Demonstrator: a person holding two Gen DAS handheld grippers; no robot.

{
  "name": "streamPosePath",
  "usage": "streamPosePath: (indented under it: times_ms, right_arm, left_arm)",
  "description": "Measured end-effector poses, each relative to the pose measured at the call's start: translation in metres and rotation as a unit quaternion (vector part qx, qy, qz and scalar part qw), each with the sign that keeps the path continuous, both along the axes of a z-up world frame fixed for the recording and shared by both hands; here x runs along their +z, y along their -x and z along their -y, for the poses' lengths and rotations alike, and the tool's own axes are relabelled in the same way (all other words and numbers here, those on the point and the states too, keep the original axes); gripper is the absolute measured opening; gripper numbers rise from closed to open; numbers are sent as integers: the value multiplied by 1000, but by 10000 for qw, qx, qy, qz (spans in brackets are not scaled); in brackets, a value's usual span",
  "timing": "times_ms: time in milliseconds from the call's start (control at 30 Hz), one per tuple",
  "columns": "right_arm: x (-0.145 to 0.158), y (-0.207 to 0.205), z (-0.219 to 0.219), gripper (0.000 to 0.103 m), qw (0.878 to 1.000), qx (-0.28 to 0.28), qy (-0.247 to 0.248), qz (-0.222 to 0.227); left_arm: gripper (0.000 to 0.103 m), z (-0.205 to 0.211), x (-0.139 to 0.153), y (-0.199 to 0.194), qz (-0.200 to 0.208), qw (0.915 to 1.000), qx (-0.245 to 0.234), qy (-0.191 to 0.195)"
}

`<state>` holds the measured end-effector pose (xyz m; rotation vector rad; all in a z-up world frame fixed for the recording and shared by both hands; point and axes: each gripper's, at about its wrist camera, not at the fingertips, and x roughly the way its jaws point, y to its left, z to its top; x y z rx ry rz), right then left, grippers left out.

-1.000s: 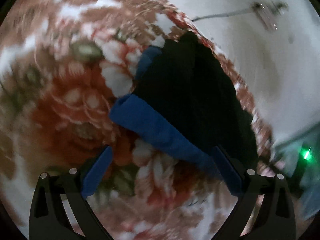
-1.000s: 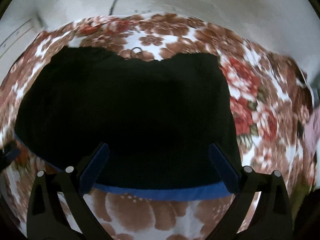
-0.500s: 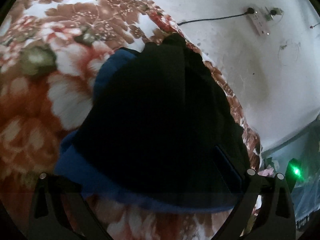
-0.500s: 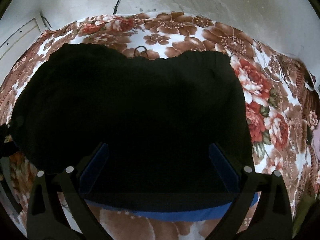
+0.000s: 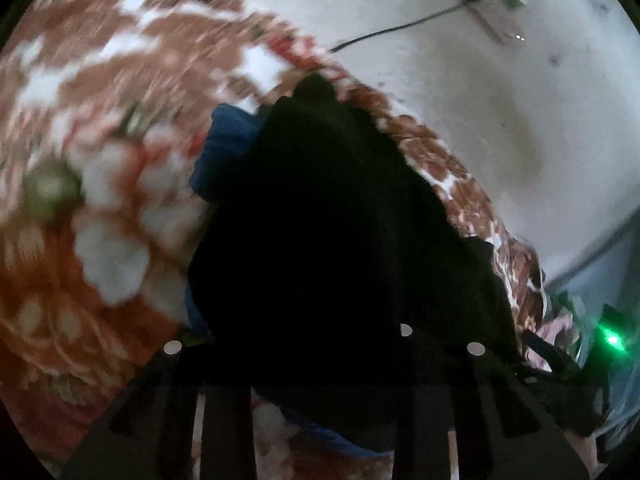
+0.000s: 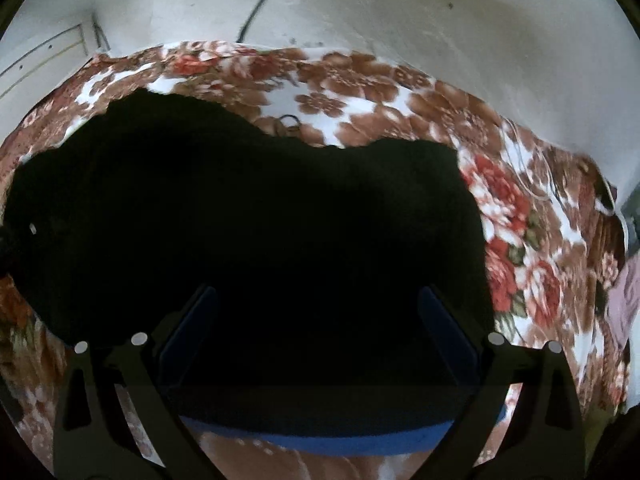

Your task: Fold large clothes

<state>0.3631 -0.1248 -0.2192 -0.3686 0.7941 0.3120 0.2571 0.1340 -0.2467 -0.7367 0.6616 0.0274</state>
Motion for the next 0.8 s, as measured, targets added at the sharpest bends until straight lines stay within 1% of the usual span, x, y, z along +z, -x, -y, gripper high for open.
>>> streamPosePath:
  times_ms: [100,167,233,267,400,467,533,567,600,667,733,800]
  right_arm:
    - [-16,-8,-9,98,9997,-210,28,-84]
    - [-24,-15,-10,98,9993,-355,-30,-152]
    - [-29,-18,-12,98,9992,-354,-6,-171]
    - [-32,-19,-13,98,9993,-321,29,-186]
    - [-40,-19,-15,98,9996,-150,114,-225]
    - [-39,-18,-11,98,9996,-127,41,-239]
    - [-27,-14,1,98,9996,-126,-4,-244]
    - [-15,-8,11,98,9997,-227,-94,-85]
    - [6,1,29,98,9986,-372,-234,294]
    - [22,10,50,98,9958,-571,-105,701]
    - [16,4,63,98,9966,-647,22,518]
    - [2,-5,77,98,9963,-815,91,249]
  left_arm:
    - [24,1,20,-5,177,9998,-59,82]
    - [24,9,36,-9,254,9994,-186,-112]
    - [23,23,52,-16,315,9977,-365,-474]
    - [23,36,64,-20,368,9953,-521,-731]
    - [23,77,89,-35,495,9859,-877,-1339]
    - [23,99,100,-42,564,9805,-1018,-1584]
    - [23,117,109,-47,618,9766,-1090,-1747]
    - [23,124,112,-50,635,9748,-1137,-1809]
    - [23,129,116,-52,649,9728,-1162,-1898]
    - [23,144,123,-56,679,9674,-1252,-2094]
    - [23,156,128,-61,686,9645,-1299,-2196]
    - [23,171,132,-65,686,9613,-1370,-2288]
